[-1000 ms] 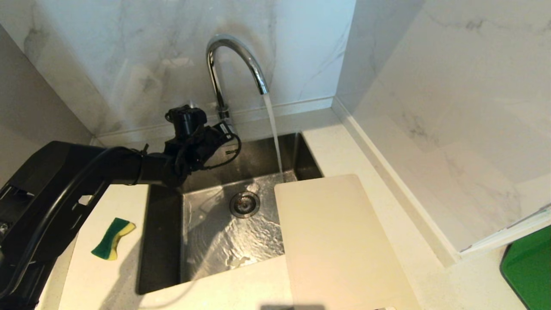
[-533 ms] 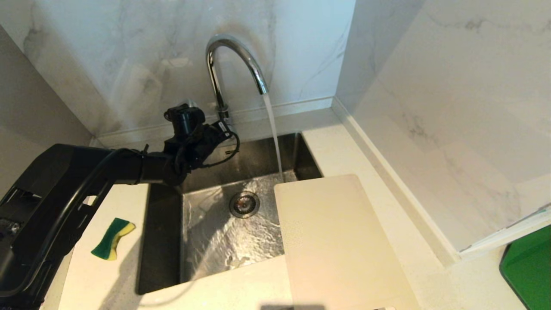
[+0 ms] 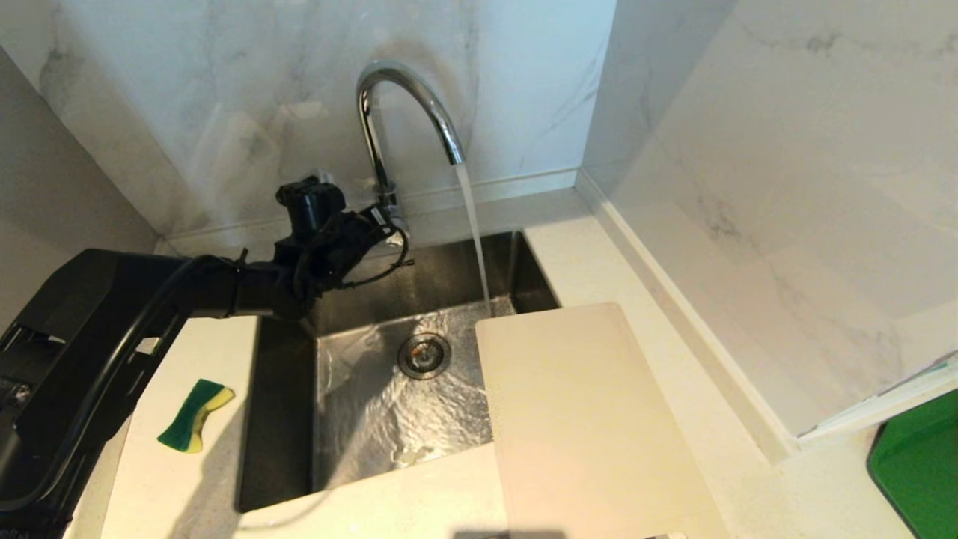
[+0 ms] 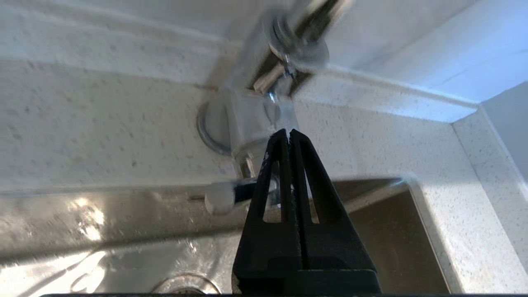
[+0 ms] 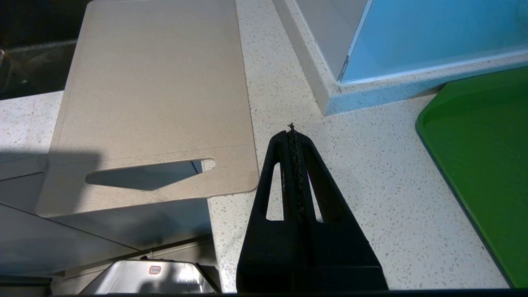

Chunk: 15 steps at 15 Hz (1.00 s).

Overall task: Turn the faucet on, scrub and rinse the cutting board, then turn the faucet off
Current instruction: Turn off the tap

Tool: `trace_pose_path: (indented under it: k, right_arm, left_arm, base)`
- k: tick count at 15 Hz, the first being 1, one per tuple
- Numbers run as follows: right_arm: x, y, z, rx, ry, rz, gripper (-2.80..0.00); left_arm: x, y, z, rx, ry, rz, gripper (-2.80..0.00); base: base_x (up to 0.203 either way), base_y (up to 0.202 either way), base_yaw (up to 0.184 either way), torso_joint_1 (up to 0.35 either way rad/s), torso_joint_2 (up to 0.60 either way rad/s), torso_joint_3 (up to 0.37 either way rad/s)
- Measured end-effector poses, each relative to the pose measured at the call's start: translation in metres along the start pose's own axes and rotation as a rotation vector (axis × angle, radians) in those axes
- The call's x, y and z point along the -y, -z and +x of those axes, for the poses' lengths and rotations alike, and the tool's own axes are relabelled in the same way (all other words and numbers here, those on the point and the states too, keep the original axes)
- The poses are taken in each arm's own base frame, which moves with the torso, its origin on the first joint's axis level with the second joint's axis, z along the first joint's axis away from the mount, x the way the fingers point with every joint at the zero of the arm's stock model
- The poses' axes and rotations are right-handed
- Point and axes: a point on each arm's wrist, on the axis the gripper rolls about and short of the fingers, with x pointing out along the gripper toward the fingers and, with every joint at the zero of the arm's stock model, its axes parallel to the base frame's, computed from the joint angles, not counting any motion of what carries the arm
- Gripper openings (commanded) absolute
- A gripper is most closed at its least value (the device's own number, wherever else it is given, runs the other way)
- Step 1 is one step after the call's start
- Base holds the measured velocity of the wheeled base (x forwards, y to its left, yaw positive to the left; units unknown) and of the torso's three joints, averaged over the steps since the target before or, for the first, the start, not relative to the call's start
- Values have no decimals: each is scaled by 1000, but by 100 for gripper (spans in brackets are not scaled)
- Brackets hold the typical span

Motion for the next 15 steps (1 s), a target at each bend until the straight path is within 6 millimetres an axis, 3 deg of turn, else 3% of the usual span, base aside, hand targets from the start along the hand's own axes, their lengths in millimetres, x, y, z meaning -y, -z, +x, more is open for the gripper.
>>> trace_pose_path:
  k: [7,15]
  right_arm:
    - [0,0,0,0,0,0,-280]
    - [0,0,0,0,-1,0,-280]
  left_arm:
    - [-21,-12,4,22,-36,1,-280]
    - [-13,-24,-2,26,-38,-1,-280]
  base:
    - [0,0,0,0,0,0]
    - [0,0,0,0,0,0]
